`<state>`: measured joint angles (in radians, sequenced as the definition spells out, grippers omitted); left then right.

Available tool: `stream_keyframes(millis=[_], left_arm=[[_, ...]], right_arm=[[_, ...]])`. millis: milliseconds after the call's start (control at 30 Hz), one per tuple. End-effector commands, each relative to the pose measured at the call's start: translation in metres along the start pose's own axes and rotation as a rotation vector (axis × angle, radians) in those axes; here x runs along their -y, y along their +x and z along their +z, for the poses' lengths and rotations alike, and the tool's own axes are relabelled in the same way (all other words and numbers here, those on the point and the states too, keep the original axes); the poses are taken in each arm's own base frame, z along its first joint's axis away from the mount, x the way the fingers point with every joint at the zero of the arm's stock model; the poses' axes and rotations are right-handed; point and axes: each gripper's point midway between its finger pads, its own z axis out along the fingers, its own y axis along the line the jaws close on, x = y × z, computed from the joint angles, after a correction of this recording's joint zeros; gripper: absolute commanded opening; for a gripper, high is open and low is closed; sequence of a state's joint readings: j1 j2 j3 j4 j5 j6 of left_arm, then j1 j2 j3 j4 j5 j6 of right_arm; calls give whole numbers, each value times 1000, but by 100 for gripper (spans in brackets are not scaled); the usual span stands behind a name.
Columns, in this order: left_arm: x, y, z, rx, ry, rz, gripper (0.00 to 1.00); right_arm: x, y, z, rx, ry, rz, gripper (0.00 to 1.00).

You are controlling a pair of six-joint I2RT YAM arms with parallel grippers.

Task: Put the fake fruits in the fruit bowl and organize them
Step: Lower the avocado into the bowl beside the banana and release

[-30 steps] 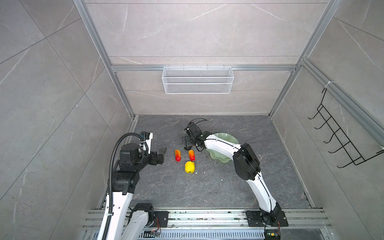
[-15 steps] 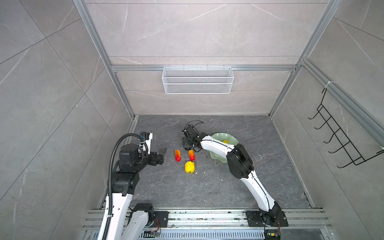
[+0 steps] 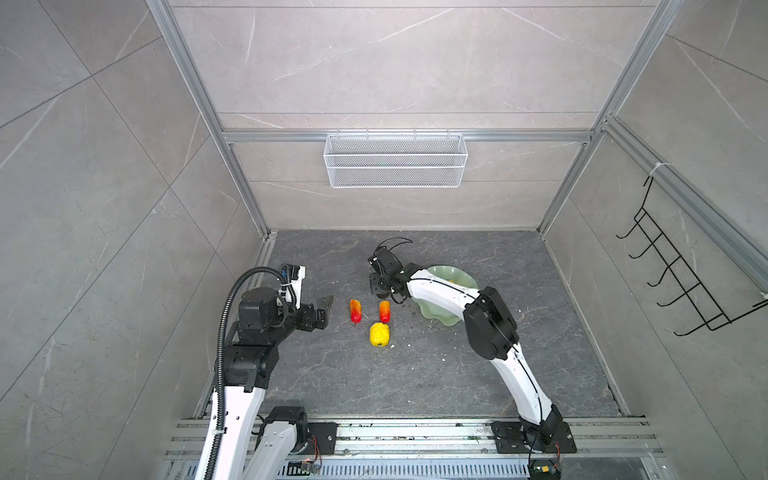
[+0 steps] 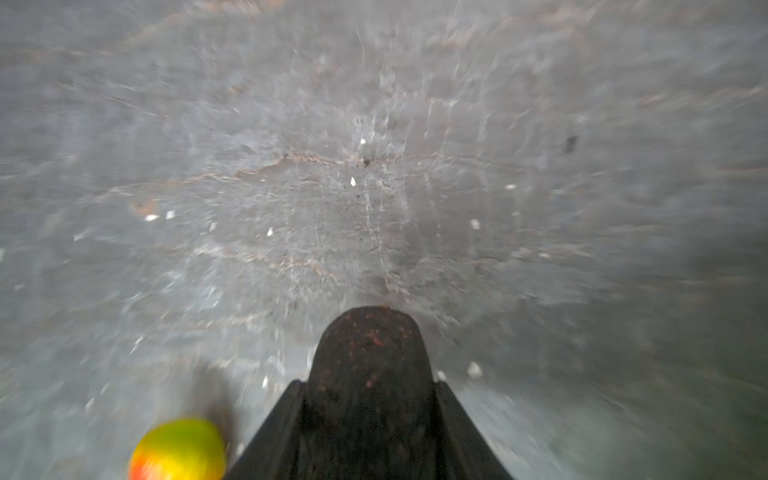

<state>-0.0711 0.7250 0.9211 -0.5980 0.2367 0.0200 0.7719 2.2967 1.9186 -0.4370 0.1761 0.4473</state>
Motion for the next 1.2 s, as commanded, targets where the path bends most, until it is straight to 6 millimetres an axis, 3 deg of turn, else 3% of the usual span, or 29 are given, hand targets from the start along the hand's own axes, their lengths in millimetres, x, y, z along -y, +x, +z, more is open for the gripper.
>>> stream_keyframes(millis=[0, 133, 267, 367, 500, 700, 1167], left_arm=[[-3, -8, -2, 37, -16, 30, 100], [-3, -8, -2, 35, -17, 29, 100], [-3, -7, 0, 30, -15, 28, 100], [-3, -7, 1, 27, -9, 26, 100], [-2, -7, 2, 28, -3, 25, 100], [-1, -7, 3, 26, 2, 22, 100], [-1, -6, 3, 26, 2, 25, 100]], right_arm=[[7, -59, -80, 188, -57, -41, 35], [67, -47, -115, 193, -13, -22, 34], [128, -21, -126, 162, 78, -4, 32], [153, 4, -123, 111, 118, -3, 31], [162, 32, -109, 40, 142, -51, 31], [170, 58, -81, -44, 168, -89, 31], [179, 80, -50, -105, 204, -87, 42]])
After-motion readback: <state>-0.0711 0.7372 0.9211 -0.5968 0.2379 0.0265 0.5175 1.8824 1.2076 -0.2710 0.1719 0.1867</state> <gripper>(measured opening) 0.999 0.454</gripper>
